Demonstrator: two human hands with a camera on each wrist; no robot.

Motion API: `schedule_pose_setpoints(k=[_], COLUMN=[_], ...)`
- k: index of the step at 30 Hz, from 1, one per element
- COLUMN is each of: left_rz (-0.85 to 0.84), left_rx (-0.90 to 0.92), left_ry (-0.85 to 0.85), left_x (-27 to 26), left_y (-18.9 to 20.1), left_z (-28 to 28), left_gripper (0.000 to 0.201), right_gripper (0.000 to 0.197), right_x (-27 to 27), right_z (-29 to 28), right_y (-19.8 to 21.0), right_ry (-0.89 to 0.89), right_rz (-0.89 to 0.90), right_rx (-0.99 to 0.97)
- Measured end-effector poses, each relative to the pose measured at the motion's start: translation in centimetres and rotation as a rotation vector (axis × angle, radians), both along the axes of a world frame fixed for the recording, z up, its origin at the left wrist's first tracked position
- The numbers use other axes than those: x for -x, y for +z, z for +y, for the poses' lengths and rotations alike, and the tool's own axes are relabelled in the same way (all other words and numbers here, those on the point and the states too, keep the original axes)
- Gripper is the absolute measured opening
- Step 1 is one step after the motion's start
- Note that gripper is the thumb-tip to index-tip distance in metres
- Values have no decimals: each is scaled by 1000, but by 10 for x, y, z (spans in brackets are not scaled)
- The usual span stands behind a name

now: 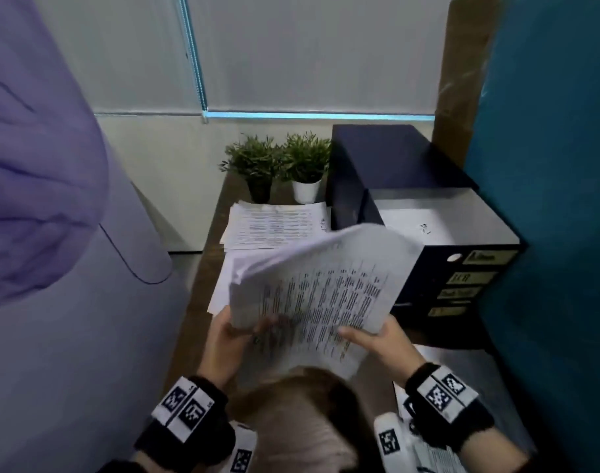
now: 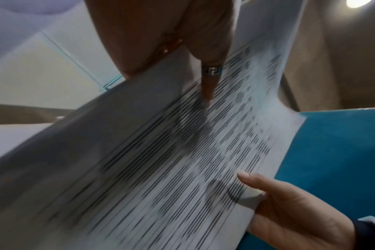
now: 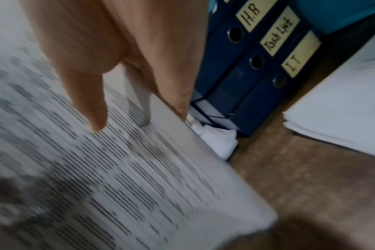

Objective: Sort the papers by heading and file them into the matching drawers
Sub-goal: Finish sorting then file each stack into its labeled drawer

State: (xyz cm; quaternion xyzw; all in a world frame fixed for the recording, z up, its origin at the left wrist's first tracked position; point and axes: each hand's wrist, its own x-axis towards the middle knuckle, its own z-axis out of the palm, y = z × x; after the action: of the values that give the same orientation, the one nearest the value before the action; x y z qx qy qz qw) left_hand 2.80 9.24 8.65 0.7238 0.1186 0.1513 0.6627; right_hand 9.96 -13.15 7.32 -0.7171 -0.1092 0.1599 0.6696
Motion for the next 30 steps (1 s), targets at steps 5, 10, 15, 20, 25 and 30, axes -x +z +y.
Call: schedule_pose_setpoints(k=[5,10,15,20,25,30], left_rz=[48,-2,-62,-11,-15,-239], left_rx=[-34,14,225,209,-33,-560], left_ry=[-11,17,26,-19,-93,-344], left_x=[25,35,29,23,20,8], left_y=[-7,-10,6,0,7,32], left_z=[-3,-7,-13,-13,0,-8], left_gripper=[59,48,25,24,20,48], right_gripper=[18,18,22,47,95,48], right_x=[19,22,18,25,14,8], right_z=[0,3,2,0,-16,-7], right_y=[-11,1,21,9,64,118], right_ry=[-52,-55,-65,69,-326,39], right_rz=[82,42,-45,8,-520,-1056], right_rx=[-14,-30,-121,24,180,865])
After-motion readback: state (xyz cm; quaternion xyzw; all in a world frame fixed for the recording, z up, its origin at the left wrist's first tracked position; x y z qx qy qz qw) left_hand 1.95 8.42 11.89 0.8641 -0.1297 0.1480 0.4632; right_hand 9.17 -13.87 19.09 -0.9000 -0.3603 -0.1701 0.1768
